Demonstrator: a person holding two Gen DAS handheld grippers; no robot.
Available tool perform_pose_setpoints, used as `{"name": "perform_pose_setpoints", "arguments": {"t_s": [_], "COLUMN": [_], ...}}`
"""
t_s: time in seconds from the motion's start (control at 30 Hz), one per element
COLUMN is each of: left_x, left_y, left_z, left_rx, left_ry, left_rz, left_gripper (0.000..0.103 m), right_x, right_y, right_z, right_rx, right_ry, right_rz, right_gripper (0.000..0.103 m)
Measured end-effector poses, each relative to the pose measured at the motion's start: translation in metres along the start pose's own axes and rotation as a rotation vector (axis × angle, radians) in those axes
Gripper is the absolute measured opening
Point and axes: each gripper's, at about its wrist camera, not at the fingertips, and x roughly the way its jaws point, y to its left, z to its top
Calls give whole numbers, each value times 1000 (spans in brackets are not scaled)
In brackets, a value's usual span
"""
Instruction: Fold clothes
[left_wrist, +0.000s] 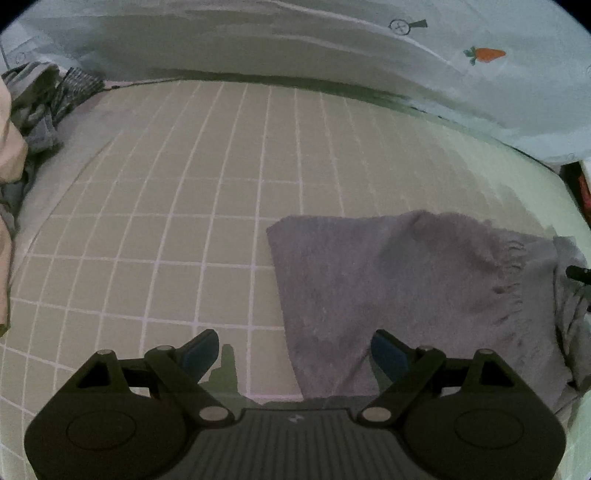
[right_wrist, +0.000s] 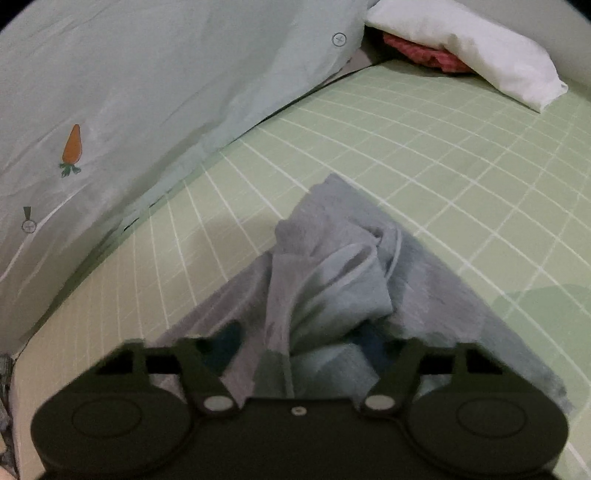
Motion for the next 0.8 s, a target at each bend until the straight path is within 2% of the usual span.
{"name": "perform_pose_setpoints", "arguments": {"t_s": [0.03,0.1,0.2,0.33,0.37,0.4,0.43,0.47,0.5,0.53,0.57,0.63,0.77,0.8], "left_x": [1,2,4,4,4,4,3,3,2,2,1,-1,-4,-5], "left_y": [1,3,5,5,5,5,5,5,5,5,5,4,3,2], "left_z": [0,0,0,-1,-1,-1,-1,-1,-1,-2,-2,-3,-4,-5], "left_rx": [-5,-16,-22,-14,-11,-11,-12,-13,-13,-13,-12,-11,-9,-9], "left_ry": [2,6,15,23,24,23,22,21,20,19,17,14,7,6], "left_rz": [3,7,9,12,14,15,15,16,17,17,17,17,17,17], "left_gripper": [90,90,90,90,90,90,90,90,90,90,90,90,90,90], "right_x": [1,-5,-12,-10,-9,-9,-11,-16,-23,-30,-34,-39,-39,-39], "right_y": [3,10,37,70,76,81,86,89,89,87,82,66,30,22], "right_z": [1,2,-2,-14,-18,-21,-24,-26,-27,-26,-24,-17,-9,-11], "right_rx": [-10,-59,-204,-337,-356,-370,-382,-391,-392,-382,-361,-321,-276,-255], "right_ry": [-2,-27,-43,-5,22,50,67,61,38,15,0,-31,-34,-26], "right_rz": [-7,-2,37,141,181,211,233,249,260,264,255,180,-82,-110], "right_gripper": [15,10,9,9,11,19,38,45,50,50,50,50,50,50]}}
